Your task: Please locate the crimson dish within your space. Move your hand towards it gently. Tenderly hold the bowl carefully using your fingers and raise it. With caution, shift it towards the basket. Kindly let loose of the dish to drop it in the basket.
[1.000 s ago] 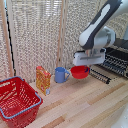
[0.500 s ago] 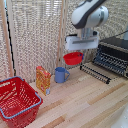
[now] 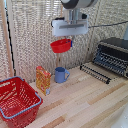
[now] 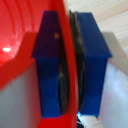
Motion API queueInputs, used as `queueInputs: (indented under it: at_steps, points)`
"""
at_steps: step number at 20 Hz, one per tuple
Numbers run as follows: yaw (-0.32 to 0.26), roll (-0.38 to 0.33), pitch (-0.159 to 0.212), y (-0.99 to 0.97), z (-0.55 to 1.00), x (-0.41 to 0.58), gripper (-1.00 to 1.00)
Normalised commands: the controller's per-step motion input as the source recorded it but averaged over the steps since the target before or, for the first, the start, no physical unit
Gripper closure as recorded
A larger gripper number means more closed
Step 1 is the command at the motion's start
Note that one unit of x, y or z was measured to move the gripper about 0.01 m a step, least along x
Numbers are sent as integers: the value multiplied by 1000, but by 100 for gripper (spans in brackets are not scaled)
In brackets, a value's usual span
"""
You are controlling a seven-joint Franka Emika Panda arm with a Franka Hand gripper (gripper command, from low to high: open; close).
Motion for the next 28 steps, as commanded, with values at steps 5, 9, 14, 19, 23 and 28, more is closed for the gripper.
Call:
queueInputs:
  at_steps: [5,9,14,19,23,28]
  points:
    - [-41,-37,-74,866,281,391,100]
    - [-25,-35,-74,895,114,329,100]
    - [0,-33,-68,951,-10,171,100]
    - [0,-38,-44,982,-125,90,100]
    - [0,-70,-11,949,-314,51,100]
    - [53,-140,8,671,-459,0,100]
